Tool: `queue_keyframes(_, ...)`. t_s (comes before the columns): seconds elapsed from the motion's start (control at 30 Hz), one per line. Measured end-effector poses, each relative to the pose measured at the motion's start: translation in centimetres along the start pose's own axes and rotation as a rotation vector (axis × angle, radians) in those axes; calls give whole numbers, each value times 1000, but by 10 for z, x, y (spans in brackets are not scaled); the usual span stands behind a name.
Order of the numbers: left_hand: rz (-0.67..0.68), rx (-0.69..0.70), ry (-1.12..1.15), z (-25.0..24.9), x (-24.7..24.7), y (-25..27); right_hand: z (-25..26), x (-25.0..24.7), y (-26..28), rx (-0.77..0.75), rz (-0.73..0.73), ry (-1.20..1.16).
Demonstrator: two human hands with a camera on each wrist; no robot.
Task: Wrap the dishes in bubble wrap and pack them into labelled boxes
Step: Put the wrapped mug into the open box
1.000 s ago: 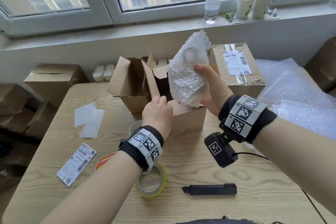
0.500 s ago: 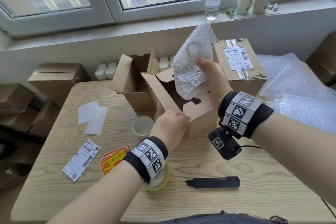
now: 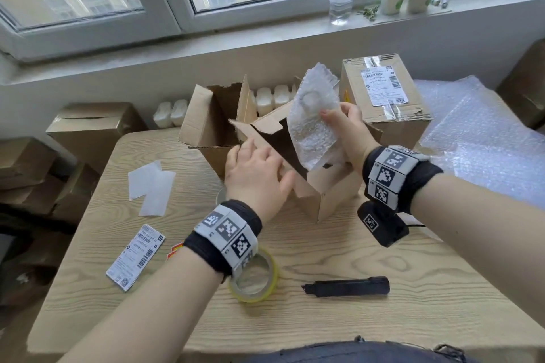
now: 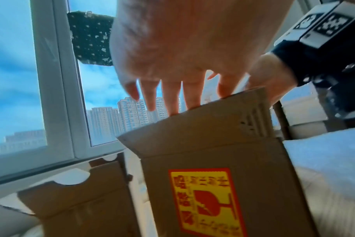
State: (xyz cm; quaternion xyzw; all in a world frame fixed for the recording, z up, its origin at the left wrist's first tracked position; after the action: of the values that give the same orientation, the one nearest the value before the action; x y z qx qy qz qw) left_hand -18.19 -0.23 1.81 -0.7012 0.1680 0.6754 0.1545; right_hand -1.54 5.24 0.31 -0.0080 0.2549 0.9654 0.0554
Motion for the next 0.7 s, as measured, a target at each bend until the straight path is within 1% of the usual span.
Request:
queue_keyframes(0.03, 83, 0, -10, 5, 7, 1, 0, 0, 1, 0, -7, -2)
queue_keyframes(0.07, 138, 15, 4, 7, 14, 2, 1, 1, 1, -7, -13, 3)
queue_keyframes(0.1, 160, 35, 32, 7, 20, 5, 2, 2, 1, -16, -21, 20)
queue_keyframes(0.17, 136, 72, 60, 0, 24, 6, 5, 8, 2, -60, -26, 119)
queue_keyframes(0.27, 127, 95, 1, -6, 25, 0, 6, 17, 0, -95, -46, 385)
queue_keyframes(0.43, 199, 103, -7, 1, 28, -10, 10, 13, -13, -17, -141, 498)
queue_keyframes(0.5, 230, 112, -13, 1, 29, -11, 8, 12, -20, 10, -116, 630)
queue_keyframes(0.6, 236, 112, -6, 0, 30, -14, 0, 16, -24, -5, -64, 868)
queue_keyframes(0.7, 246, 101, 41, -1, 31, -16, -10, 19, -27, 6, -50, 1011)
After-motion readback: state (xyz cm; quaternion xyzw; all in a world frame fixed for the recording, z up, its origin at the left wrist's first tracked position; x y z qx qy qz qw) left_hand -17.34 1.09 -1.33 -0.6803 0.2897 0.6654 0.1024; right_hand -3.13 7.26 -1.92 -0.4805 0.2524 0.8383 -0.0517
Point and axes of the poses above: each hand's wrist, its own y-axis away from the middle knuckle, its own x-axis out of the palm, z = x × y, the point moved 5 cm from there along -y, towards the middle knuckle, and after that the axes turned 15 degrees about x, right-handed, at the moved point
